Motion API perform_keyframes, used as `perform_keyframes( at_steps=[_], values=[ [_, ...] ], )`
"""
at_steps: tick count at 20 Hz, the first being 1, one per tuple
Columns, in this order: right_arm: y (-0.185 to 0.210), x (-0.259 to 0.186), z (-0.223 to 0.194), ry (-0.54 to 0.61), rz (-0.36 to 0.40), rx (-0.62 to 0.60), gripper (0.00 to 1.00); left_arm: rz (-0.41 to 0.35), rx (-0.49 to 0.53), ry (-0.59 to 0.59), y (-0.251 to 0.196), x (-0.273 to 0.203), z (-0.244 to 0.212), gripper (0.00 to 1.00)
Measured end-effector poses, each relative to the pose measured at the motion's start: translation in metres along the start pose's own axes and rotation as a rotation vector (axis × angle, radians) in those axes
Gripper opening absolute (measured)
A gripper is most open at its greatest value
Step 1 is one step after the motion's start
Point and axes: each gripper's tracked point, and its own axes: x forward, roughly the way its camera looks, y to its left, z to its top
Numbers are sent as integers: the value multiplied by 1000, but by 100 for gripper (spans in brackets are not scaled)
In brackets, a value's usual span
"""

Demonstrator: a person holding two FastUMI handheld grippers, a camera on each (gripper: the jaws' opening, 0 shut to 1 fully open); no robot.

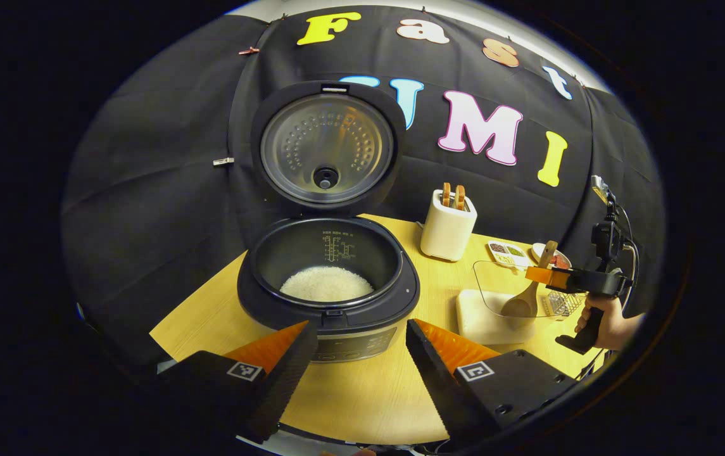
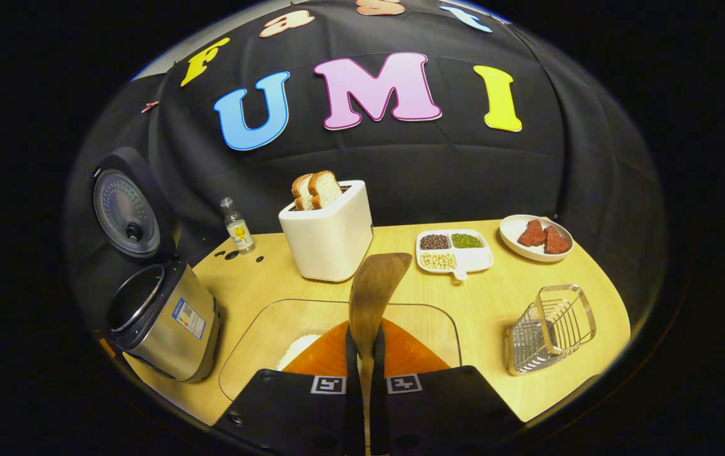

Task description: Close the left gripper, press the button to open the rice cooker; take a wooden spoon from the chopstick holder with the right hand, scoop a spoonful of rice and pour it into the rice cooker, then put the wooden spoon back into the chopstick holder.

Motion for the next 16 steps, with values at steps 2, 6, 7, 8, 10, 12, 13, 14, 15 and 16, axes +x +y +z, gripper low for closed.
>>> perform_keyframes(
  at_steps=[2,6,7,8,10,12,13,14,15,16],
  values=[
    [12,1,-5,28,18,53,9,9,-7,4,3,-2,-3,96],
    [34,1,-6,76,48,190,8,30,-52,-3,10,-8,2,96],
    [39,2,-5,86,58,215,8,35,-61,-5,11,-9,1,96],
    [43,2,-4,96,71,246,8,39,-68,-7,12,-10,0,96],
    [53,1,0,111,94,311,8,47,-73,-6,16,-12,1,96],
    [55,1,2,124,93,358,8,55,-68,-7,20,-13,-1,93],
    [53,0,3,130,89,378,8,59,-67,-9,23,-15,-1,96],
    [52,-2,5,132,89,403,8,61,-68,-11,25,-16,0,93],
    [50,-3,8,131,84,429,8,64,-71,-13,26,-18,0,96],
    [46,-5,10,131,82,456,8,65,-75,-16,27,-19,2,96]
  ],
)
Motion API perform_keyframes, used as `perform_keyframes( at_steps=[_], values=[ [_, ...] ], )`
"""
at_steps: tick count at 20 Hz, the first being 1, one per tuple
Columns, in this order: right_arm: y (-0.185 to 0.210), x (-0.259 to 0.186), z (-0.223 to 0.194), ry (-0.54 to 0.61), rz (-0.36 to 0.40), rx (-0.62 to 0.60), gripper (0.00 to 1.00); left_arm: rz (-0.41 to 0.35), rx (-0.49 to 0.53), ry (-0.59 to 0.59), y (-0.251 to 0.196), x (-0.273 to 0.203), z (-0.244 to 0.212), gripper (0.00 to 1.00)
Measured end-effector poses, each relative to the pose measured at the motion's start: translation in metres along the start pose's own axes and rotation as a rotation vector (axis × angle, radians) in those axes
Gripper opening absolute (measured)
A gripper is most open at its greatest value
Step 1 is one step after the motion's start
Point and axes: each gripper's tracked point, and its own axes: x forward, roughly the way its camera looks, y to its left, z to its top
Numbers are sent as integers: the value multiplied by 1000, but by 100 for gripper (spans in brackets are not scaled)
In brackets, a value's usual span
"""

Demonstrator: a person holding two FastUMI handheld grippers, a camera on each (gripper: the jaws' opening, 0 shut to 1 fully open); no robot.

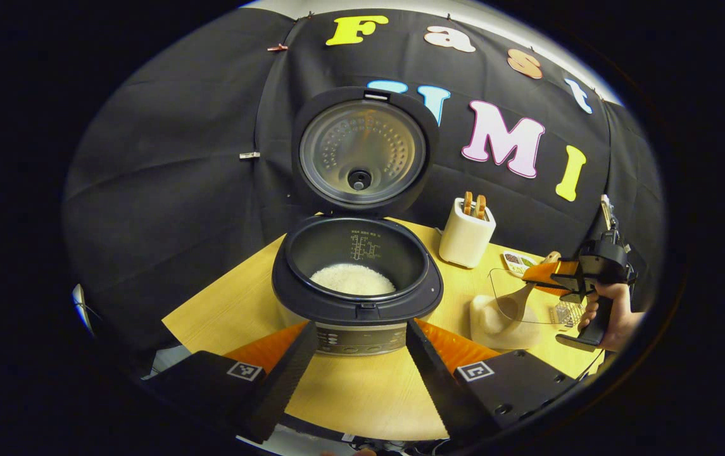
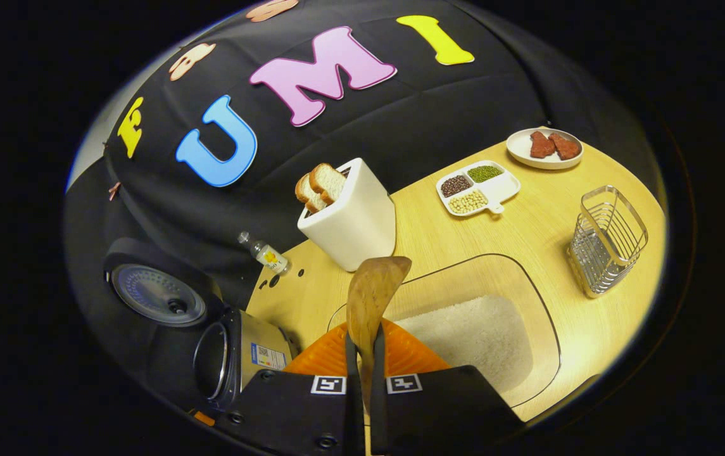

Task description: Close the left gripper, press the button to open the rice cooker; take a wooden spoon from the chopstick holder with the right hand, scoop a spoonful of rice and pour it into the rice cooker, then put the wooden spoon back into the chopstick holder.

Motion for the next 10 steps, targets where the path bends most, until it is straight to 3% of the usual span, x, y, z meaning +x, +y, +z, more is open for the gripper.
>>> perform_keyframes(
  at_steps=[10],
  values=[
    [-24,-35,57,-109,-44,209,8,-29,9,-38,-2,-6,14,96]
  ],
)
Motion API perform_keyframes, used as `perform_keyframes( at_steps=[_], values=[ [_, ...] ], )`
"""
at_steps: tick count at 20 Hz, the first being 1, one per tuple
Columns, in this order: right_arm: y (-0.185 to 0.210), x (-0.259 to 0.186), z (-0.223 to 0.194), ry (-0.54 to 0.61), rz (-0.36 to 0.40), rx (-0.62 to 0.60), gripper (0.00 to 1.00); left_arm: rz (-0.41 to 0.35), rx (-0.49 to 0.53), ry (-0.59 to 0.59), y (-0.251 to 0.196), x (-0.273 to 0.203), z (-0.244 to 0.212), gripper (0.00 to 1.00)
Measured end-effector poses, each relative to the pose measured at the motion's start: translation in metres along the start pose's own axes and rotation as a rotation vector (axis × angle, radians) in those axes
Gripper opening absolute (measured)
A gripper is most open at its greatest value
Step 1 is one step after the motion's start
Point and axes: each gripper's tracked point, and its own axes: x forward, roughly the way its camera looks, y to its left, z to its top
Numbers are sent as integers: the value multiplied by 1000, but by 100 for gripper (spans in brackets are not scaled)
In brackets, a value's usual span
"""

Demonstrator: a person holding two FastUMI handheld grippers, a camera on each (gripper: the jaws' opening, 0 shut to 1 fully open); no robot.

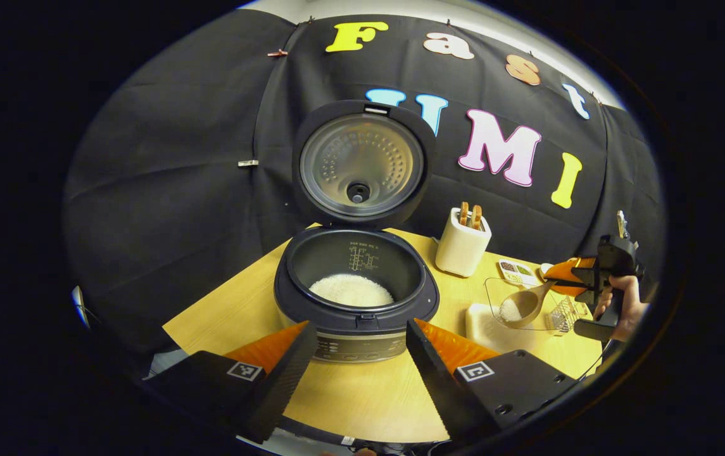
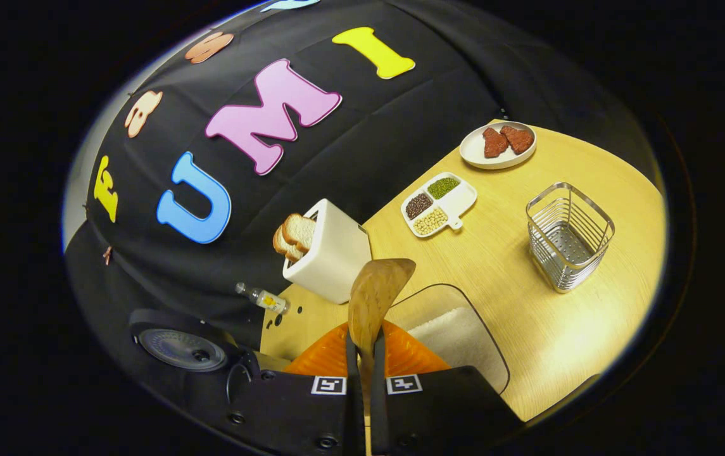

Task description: Close the left gripper, press the button to open the rice cooker; take a wooden spoon from the chopstick holder with the right hand, scoop a spoonful of rice and pour it into the rice cooker, then put the wooden spoon back into the chopstick holder.

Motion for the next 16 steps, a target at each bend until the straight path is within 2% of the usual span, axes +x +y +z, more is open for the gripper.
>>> perform_keyframes(
  at_steps=[4,8,11,12,13,16],
  values=[
    [22,-14,21,-24,36,87,8,-15,2,-22,0,-3,10,96],
    [57,-25,25,-19,95,153,8,-17,1,-43,5,-9,15,96],
    [87,-26,13,3,144,162,8,-9,-1,-53,11,-12,16,96],
    [98,-25,7,15,159,163,8,-5,0,-57,15,-14,17,93],
    [110,-24,1,28,175,164,8,2,3,-61,18,-16,17,96],
    [144,-23,-20,69,222,168,8,23,-3,-71,33,-23,17,96]
  ],
)
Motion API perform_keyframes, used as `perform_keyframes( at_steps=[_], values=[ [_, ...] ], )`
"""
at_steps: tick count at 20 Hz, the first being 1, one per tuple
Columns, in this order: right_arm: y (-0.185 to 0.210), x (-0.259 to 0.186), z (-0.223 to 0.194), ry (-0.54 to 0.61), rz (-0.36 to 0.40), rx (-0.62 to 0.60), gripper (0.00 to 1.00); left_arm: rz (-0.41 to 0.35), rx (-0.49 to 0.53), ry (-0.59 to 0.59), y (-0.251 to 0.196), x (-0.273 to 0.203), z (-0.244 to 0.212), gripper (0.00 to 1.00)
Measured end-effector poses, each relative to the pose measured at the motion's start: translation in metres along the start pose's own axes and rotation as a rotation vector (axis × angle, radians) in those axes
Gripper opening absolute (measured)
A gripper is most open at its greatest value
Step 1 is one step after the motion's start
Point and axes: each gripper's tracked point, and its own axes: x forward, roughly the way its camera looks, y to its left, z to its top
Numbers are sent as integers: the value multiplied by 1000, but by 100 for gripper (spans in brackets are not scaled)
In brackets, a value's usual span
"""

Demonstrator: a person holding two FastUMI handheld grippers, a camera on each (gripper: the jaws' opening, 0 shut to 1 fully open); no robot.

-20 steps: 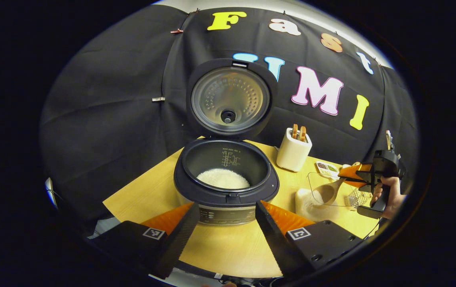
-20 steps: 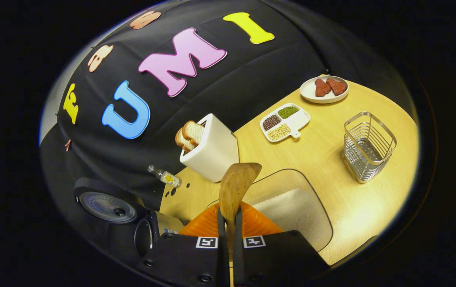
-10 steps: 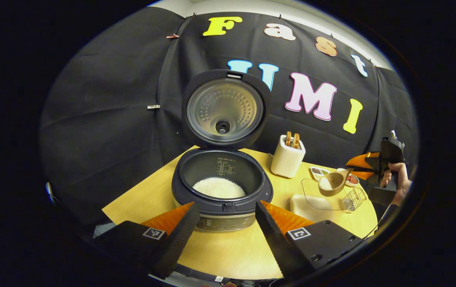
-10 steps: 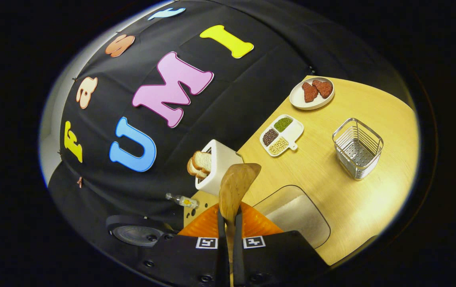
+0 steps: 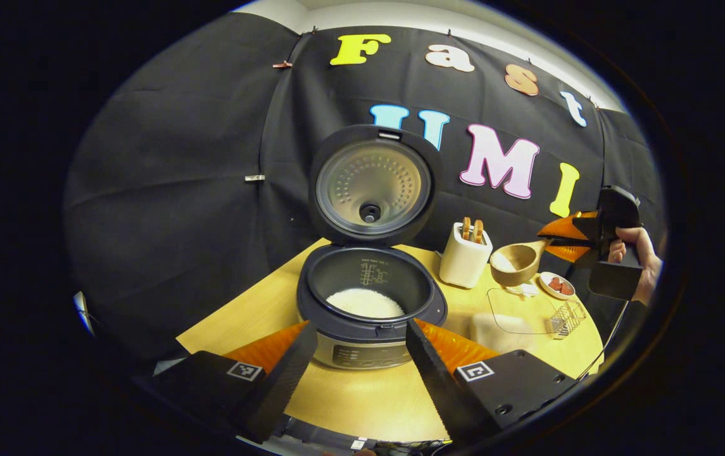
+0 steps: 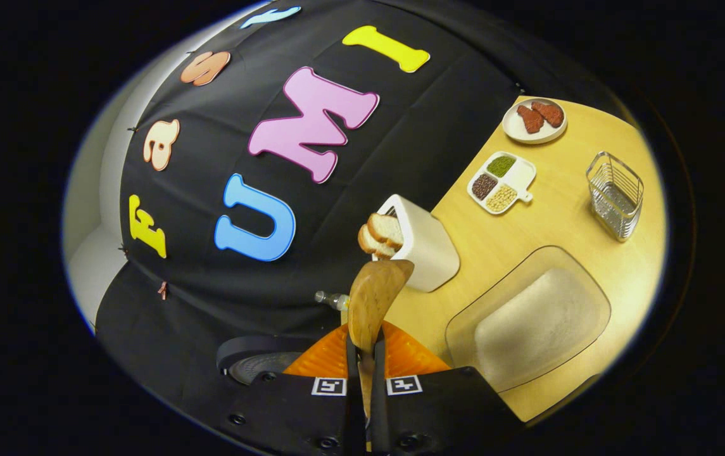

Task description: Close the left gripper, press the button to open the rice cooker; take a wooden spoon from the chopstick holder with the right hand, scoop a spoonful of rice and pour it into the rice cooker, then put the wooden spoon back into the chopstick holder.

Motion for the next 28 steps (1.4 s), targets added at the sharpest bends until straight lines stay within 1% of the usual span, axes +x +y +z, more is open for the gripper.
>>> perform_keyframes(
  at_steps=[4,7,9,12,13,14,16,18,22,23,24,25,28],
  values=[
    [37,22,-41,66,50,4,8,46,-57,8,27,-8,-6,96],
    [62,37,-70,106,78,-33,8,79,-117,19,44,-12,-14,96],
    [78,47,-87,122,97,-80,8,99,-124,23,53,-12,-16,96],
    [96,57,-108,125,120,-230,8,124,-121,29,67,-14,-21,96],
    [102,60,-115,122,130,-300,8,129,-125,30,70,-14,-22,93],
    [109,62,-121,114,145,-375,8,132,-130,32,73,-13,-23,96],
    [125,64,-135,102,189,-514,8,143,-136,35,76,-12,-24,96],
    [136,68,-148,99,233,-616,8,153,-147,40,80,-10,-26,96],
    [140,74,-168,99,302,-814,8,162,-154,40,84,-9,-26,96],
    [138,75,-171,105,319,-857,8,165,-151,40,84,-8,-25,96],
    [138,75,-174,110,334,-891,8,163,-150,42,83,-7,-24,93],
    [138,76,-175,112,346,-920,8,162,-148,39,83,-6,-22,96],
    [141,76,-187,117,387,-1003,8,169,-144,39,83,-8,-22,96]
  ],
)
